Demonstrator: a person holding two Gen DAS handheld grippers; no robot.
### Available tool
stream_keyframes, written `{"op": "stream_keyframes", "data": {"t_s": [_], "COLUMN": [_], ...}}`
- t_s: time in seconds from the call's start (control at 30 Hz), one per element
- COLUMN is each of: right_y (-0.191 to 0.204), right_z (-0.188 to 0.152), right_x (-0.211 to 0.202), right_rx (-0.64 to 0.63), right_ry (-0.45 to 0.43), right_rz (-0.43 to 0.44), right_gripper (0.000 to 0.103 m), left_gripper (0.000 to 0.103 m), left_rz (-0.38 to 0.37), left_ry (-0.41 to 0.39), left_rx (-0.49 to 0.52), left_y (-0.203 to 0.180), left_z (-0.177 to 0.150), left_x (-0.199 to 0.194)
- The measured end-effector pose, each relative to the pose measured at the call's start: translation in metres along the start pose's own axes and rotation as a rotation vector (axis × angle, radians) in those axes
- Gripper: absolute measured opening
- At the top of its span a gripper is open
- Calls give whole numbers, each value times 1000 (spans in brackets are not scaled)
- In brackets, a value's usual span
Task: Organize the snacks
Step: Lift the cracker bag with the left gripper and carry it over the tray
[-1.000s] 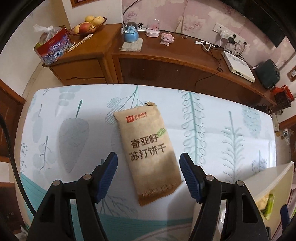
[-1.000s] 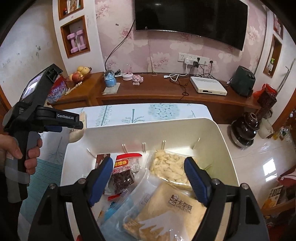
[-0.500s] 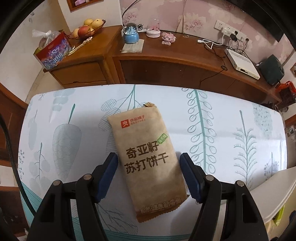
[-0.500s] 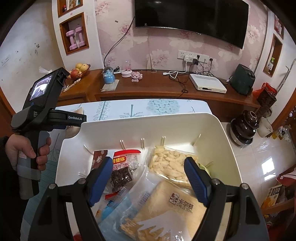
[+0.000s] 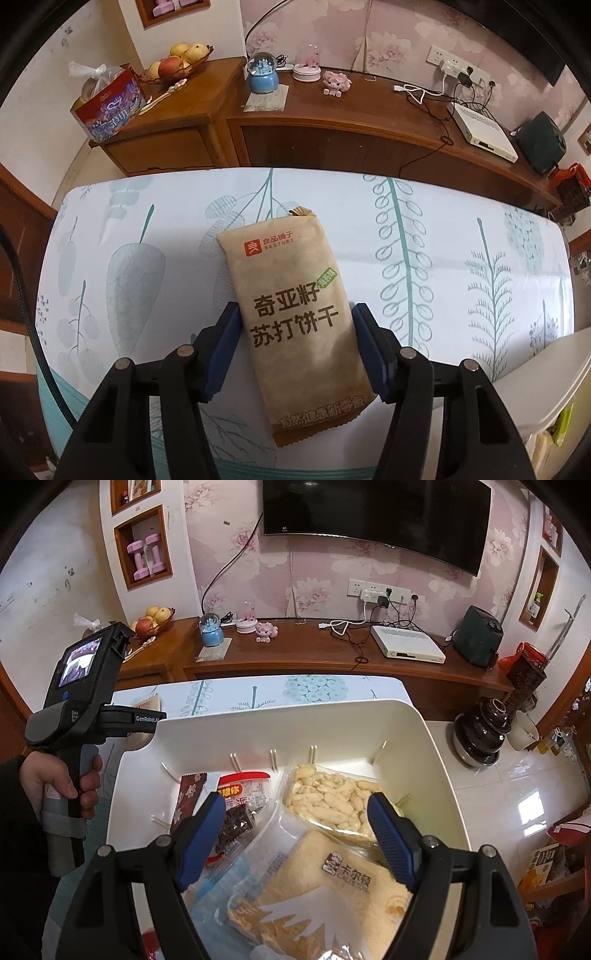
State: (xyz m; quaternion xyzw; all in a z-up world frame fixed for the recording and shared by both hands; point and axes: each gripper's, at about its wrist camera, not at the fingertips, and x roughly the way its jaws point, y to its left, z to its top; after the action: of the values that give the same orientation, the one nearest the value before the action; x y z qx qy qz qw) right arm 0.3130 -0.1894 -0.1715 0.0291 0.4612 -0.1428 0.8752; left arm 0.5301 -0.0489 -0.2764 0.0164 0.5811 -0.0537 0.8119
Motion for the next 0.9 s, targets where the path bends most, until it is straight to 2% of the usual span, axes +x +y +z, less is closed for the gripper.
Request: {"op": "stream_keyframes", "data": {"t_s": [0.23,0.43,0.63,0.9], "right_y": [-6,-9,-13,-23], "right_z": [-1,-6,-13,-27], "right_x": [-12,-30,-48,-72], "right_rx": [0,-2,-11,-27], "right_ry": [-18,-41,-58,-78], "right_rz": [1,13,26,39], "right_gripper": [80,80,80,80], "left_gripper": [58,58,58,58], "left_rz": [18,33,5,-87], "left_ry": [11,-36,-125,-198], "left_rx": [18,11,9,50], "left_y": [-1,4,2,-23], "left_z": [-10,-22,-31,-57], "left_x": [-14,-52,-109,-168]}}
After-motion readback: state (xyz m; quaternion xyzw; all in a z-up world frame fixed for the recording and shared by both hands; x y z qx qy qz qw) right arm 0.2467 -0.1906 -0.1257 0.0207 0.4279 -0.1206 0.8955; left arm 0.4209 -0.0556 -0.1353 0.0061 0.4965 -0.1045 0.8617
